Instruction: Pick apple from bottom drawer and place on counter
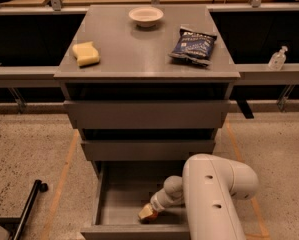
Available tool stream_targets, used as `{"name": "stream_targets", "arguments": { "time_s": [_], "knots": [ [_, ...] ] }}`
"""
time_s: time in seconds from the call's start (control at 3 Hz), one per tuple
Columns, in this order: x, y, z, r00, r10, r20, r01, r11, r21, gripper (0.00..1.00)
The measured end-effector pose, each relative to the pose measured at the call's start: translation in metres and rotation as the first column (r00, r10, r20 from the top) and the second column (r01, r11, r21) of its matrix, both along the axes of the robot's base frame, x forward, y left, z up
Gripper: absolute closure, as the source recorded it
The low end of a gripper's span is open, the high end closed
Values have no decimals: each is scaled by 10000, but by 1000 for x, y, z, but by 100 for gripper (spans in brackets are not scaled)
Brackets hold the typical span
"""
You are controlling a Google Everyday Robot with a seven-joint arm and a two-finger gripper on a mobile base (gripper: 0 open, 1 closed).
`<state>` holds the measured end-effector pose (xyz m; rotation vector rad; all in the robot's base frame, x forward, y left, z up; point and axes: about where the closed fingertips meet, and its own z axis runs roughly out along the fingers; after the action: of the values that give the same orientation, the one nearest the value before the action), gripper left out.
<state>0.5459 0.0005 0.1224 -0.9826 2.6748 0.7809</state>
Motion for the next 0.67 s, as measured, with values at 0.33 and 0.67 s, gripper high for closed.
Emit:
{"name": "stream_targets", "arguments": {
  "time_s": [0.33, 0.67],
  "knots": [
    [0, 0, 0, 10000, 0, 1, 0, 10000, 0, 71],
    [1, 8, 13, 9992, -36, 404, 29, 9999, 167, 95]
  ]
}}
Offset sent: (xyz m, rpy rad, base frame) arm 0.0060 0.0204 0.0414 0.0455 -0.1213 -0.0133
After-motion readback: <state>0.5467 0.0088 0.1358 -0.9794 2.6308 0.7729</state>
